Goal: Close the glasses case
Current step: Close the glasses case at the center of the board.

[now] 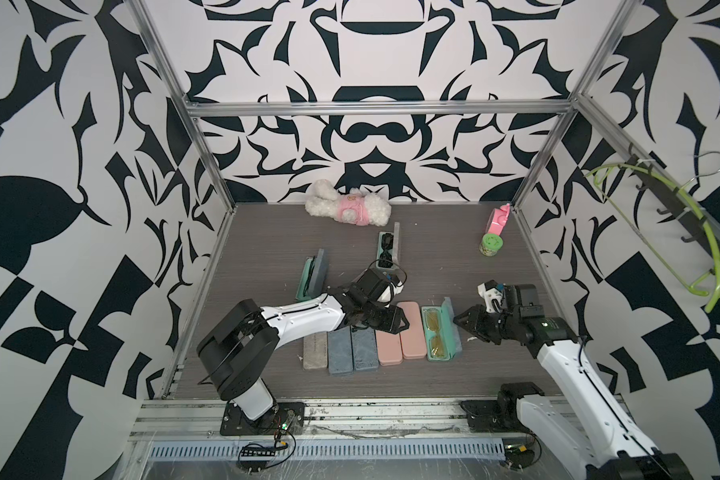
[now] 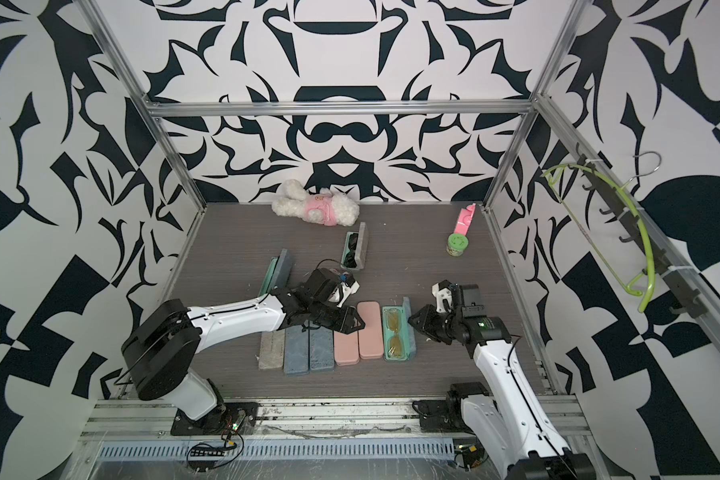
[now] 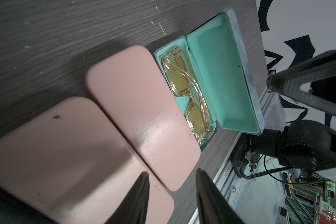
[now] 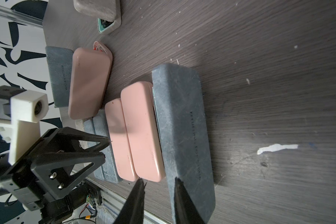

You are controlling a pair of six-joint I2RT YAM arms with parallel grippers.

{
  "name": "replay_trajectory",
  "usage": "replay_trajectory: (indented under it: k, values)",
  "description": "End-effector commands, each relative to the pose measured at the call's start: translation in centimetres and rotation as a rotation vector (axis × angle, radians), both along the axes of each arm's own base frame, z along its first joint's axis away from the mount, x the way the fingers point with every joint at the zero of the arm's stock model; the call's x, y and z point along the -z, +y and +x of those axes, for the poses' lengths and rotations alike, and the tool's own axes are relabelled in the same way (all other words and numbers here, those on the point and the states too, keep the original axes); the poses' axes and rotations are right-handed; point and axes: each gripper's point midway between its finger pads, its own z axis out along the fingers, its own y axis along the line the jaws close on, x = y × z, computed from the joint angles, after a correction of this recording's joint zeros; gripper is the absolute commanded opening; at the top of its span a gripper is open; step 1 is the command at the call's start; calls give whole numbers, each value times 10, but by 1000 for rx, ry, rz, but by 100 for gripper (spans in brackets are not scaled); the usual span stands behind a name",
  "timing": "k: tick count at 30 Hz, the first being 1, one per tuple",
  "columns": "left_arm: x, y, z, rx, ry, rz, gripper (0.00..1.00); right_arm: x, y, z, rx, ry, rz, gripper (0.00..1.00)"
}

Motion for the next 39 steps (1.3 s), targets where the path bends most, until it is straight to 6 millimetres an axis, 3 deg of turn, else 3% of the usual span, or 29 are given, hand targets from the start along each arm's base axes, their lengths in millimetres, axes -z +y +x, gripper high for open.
replay_trajectory:
  k: [1, 31, 39]
  values:
    - [-1, 0, -1, -3, -6, 2, 44, -4, 0, 3, 4, -30, 11, 29]
    - [-5, -2, 0, -50, -15, 60, 38, -9, 3, 3, -14, -50, 24, 25]
    - [4, -1, -3, -50, 8, 89, 38, -5, 1, 3, -4, -31, 13, 24]
